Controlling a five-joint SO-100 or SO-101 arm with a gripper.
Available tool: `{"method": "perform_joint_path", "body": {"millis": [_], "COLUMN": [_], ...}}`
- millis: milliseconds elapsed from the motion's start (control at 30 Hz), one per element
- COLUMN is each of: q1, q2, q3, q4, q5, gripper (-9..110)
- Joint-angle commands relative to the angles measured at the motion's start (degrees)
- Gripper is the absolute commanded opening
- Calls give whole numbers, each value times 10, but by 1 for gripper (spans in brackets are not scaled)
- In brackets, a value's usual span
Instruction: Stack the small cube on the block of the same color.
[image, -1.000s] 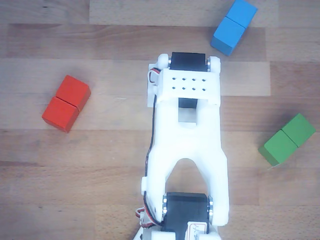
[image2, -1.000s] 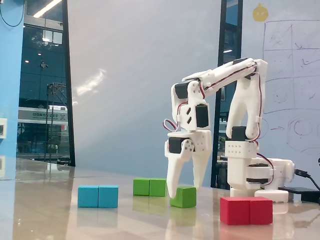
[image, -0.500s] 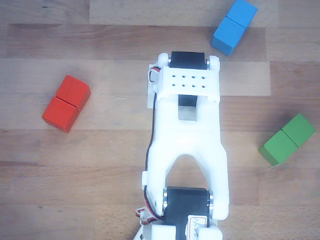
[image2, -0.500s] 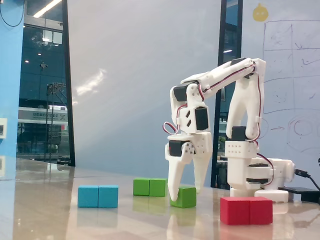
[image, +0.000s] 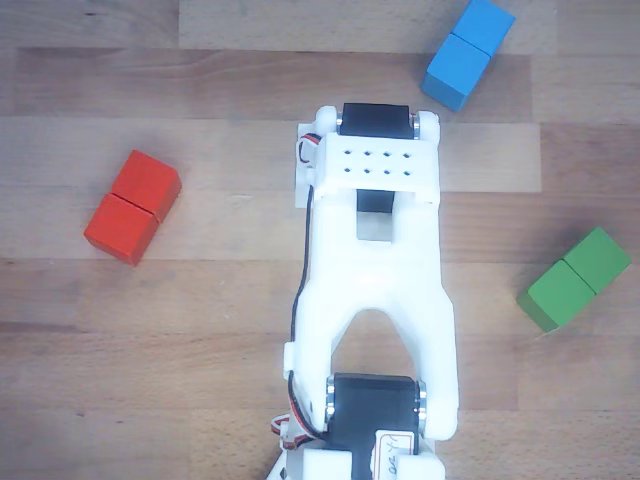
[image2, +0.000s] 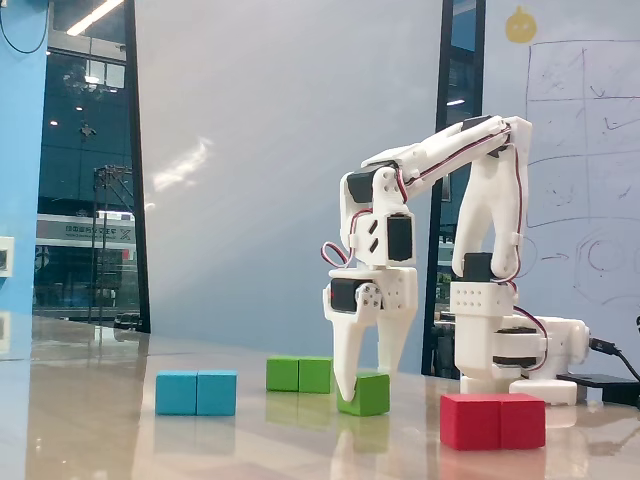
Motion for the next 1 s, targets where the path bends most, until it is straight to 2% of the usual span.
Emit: {"method": "perform_joint_path", "body": {"millis": [0,400,800,967], "q1": [-2,12,178,265], "q2": [4,37,91,87], "q3": [-37,-64,-263,-299], "q4": [-8,15,153,170], "q5": [4,0,-4,-4], "gripper": [5,5,5,5]}}
